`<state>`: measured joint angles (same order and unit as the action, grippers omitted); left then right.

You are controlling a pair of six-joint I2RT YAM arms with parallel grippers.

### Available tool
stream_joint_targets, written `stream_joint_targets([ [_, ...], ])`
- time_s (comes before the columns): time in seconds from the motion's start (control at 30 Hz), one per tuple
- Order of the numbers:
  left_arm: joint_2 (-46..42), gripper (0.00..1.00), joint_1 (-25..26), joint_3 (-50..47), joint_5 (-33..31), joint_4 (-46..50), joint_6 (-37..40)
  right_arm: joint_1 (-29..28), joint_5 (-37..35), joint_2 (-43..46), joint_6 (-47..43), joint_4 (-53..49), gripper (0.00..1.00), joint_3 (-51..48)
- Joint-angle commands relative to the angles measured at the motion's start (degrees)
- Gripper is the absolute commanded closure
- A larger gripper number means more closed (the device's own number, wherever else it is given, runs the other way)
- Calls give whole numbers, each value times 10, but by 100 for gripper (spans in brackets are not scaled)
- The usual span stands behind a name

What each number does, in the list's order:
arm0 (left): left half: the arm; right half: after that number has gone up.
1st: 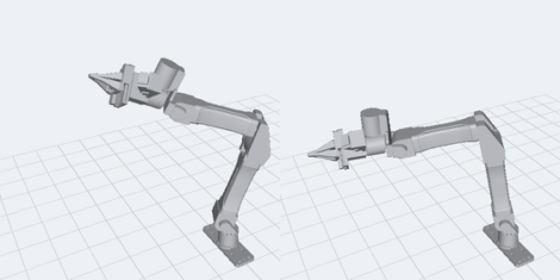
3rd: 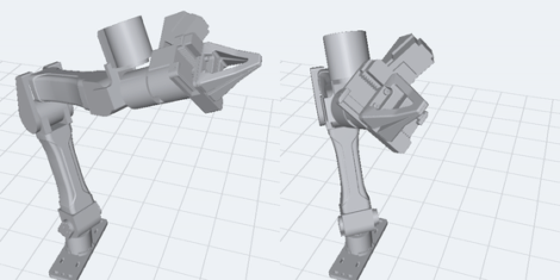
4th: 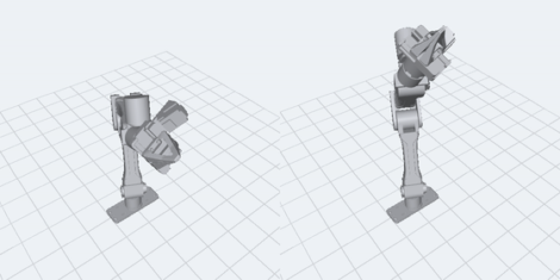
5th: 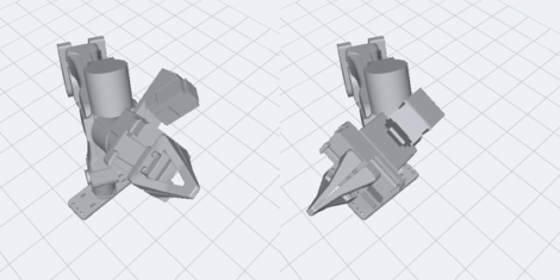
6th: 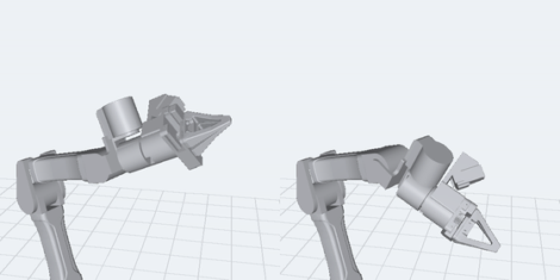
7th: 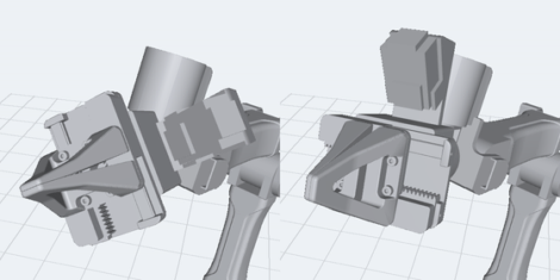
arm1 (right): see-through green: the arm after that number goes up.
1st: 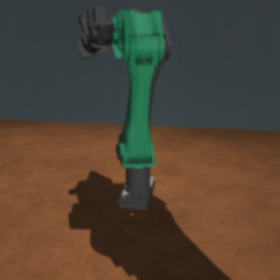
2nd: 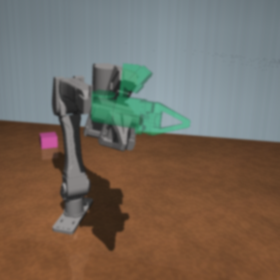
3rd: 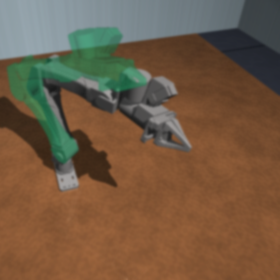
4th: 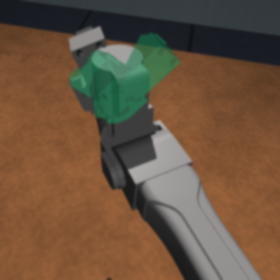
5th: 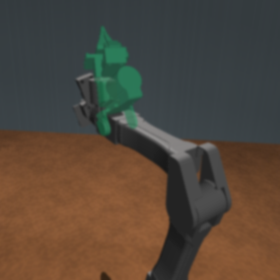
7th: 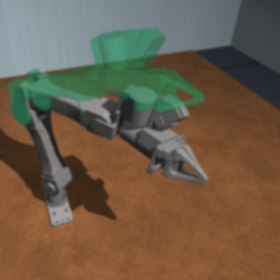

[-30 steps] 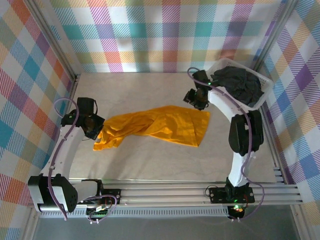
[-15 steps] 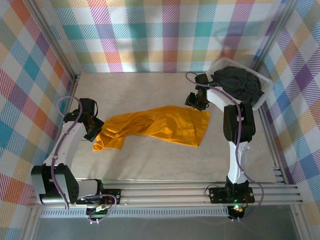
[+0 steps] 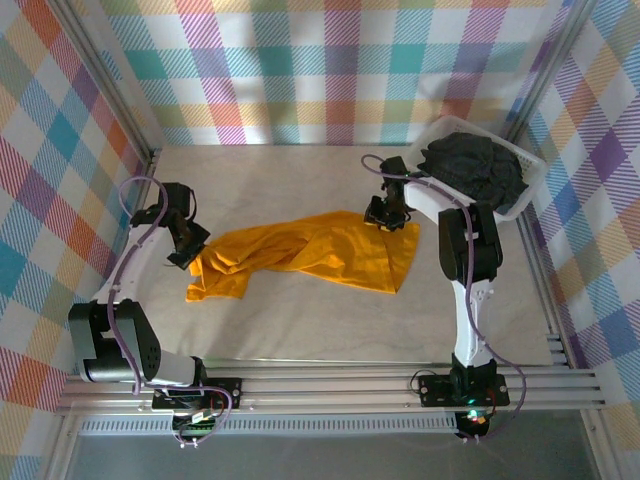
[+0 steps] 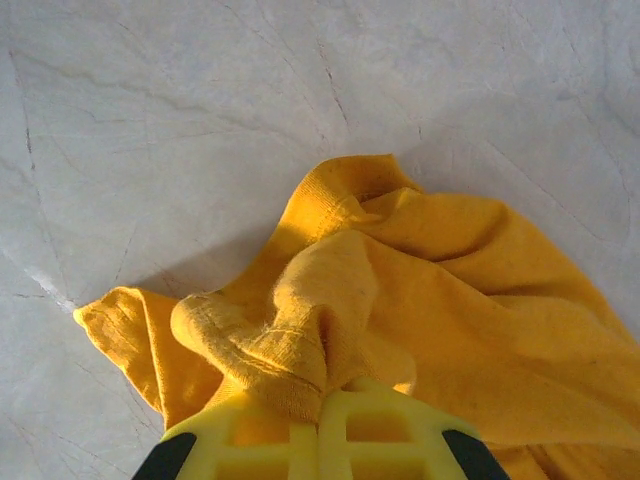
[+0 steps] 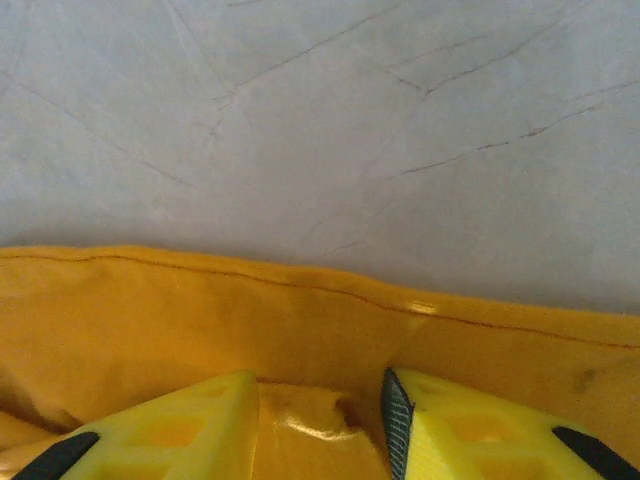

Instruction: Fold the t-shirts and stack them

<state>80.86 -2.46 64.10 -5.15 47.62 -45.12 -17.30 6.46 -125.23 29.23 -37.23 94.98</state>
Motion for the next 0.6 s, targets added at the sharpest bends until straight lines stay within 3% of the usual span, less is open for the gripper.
stream_joint_targets([
  [0.0, 6, 100, -10, 19, 10, -7, 11, -4, -10, -6, -15, -27, 61, 8],
  [0.23, 13, 100, -11, 25, 18, -8, 8, -10, -4, -16, -28, -44, 74, 37],
  [0.4, 17, 100, -11, 32, 23, -7, 8, -13, -15, 4, -21, -49, 76, 30],
  [0.57, 21, 100, -11, 37, 26, -9, 6, -16, -29, 18, -17, -57, 93, 29],
])
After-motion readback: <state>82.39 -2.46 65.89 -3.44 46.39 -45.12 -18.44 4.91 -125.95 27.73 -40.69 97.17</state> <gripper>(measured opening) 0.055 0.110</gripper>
